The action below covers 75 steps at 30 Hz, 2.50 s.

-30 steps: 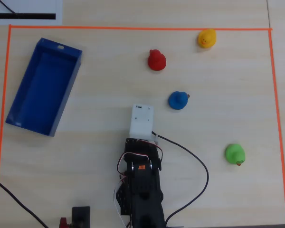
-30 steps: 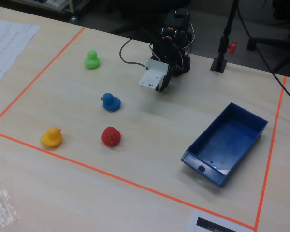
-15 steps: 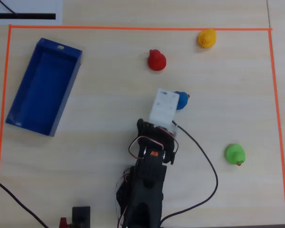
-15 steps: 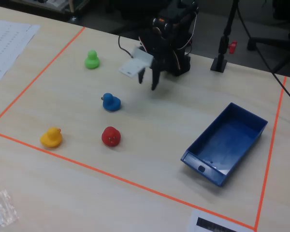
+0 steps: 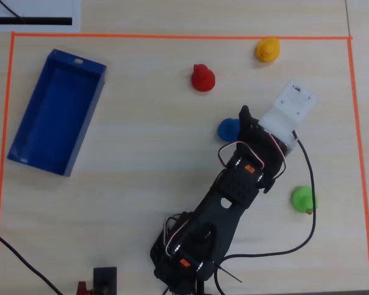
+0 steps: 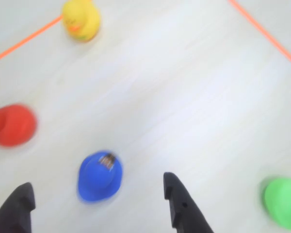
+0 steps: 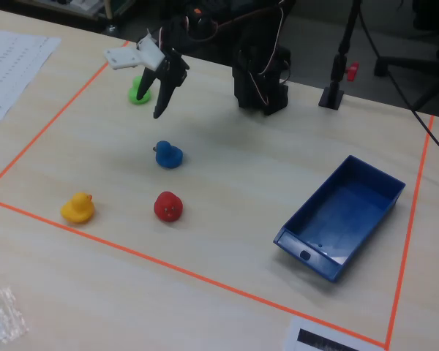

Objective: Grasp blue duck and put it into box.

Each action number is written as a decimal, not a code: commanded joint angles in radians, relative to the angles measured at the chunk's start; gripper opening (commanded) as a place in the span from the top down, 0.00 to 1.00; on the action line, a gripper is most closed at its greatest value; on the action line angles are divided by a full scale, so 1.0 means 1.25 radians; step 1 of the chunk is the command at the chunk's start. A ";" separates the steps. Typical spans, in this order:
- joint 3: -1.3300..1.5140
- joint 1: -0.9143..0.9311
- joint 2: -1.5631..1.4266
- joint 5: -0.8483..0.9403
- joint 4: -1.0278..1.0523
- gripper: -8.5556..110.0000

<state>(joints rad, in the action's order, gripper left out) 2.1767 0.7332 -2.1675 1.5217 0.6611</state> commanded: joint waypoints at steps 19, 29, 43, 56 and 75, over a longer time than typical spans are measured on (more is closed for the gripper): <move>0.169 -0.107 0.210 -0.079 -0.329 0.61; 0.146 -0.106 0.297 -0.090 -0.362 0.61; 0.201 -0.133 0.350 -0.077 -0.356 0.93; -0.061 -0.236 0.200 -0.356 0.064 0.93; -0.779 -1.108 0.518 -0.857 0.578 0.93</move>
<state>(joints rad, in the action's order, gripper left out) 1.4557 -0.5384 -1.6705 0.4863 1.3514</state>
